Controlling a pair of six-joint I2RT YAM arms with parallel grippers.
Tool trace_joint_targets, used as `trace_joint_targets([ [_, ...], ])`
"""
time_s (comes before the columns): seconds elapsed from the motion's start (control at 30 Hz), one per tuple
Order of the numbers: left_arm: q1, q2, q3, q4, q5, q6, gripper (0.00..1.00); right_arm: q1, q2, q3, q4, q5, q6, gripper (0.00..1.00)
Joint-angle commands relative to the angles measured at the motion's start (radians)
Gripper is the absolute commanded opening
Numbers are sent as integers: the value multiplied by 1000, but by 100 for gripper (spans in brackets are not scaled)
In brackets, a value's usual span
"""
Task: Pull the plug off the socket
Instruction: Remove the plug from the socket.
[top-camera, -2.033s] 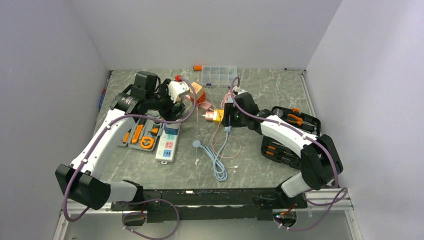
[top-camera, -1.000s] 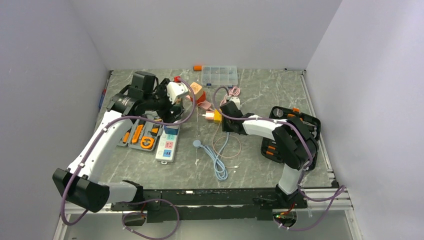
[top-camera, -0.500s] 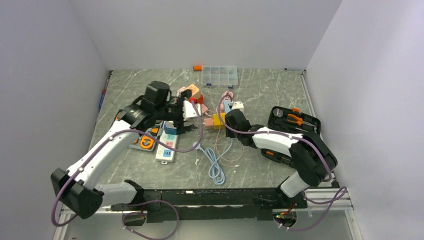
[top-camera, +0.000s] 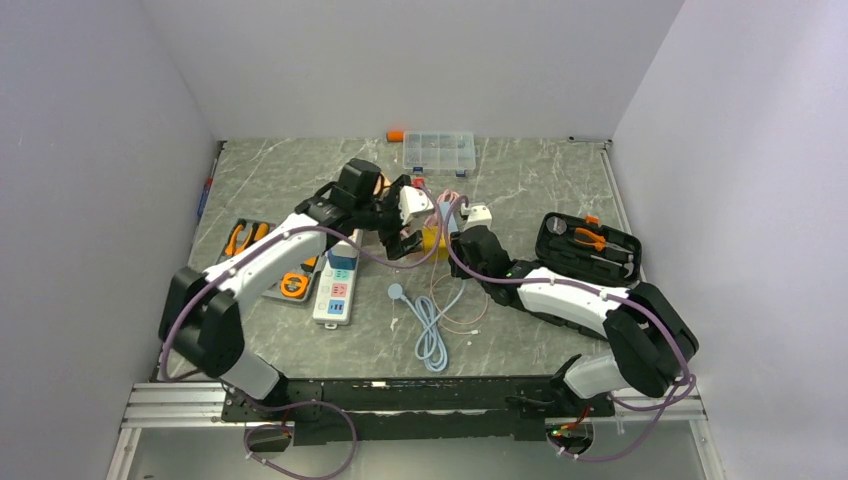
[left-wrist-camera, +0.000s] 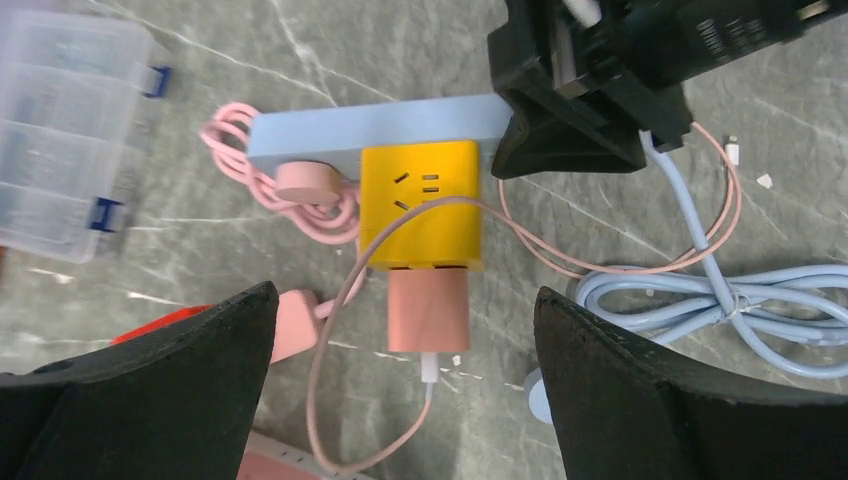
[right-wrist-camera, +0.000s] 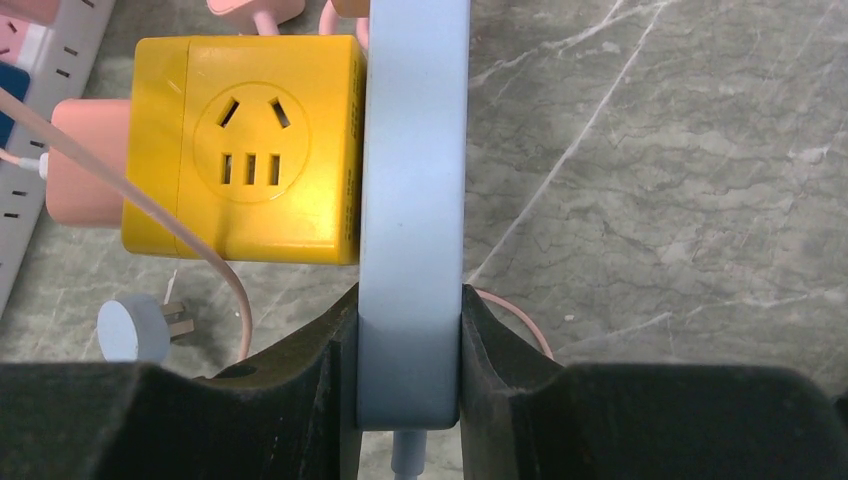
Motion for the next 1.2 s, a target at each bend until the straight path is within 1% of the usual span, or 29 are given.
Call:
trace_joint_targets([
  [0.0,-5,115,69,-52,65,-16,99,7,-16,-3,207,-42,24,0],
  [0.13,-6,189,103,-79,94,-18,99,7,-21,-45,228,-55,40,0],
  [0.4,-22,273,121,-20,132,-42,99,8,-26,-59,242,-98,54,0],
  [0.53,-36,294,109,16,139,3,99,6,-25,-54,252,-125,68,0],
  [0.57,-37,305,116,8,147,23,99,4,-25,-53,255,-131,72,0],
  [0.63,-38,335,146,-43,155,61,91,3,-22,-54,262,-144,80,0],
  [0.7,-37,361,169,-58,144,64,87,2,-18,-54,266,-157,89,0],
  [0.83,-38,373,163,1,126,61,87,-1,-20,-54,275,-180,97,0],
  [1.0,-39,402,190,-20,116,87,83,-2,-27,-55,277,-194,97,0],
  [1.03,-39,402,186,-24,121,103,79,-3,-27,-57,277,-198,97,0],
  [1.1,-38,405,189,-53,144,145,65,-4,-21,-57,277,-201,97,0],
  [1.17,-39,413,204,-101,159,180,41,-8,-11,-58,275,-201,99,0],
])
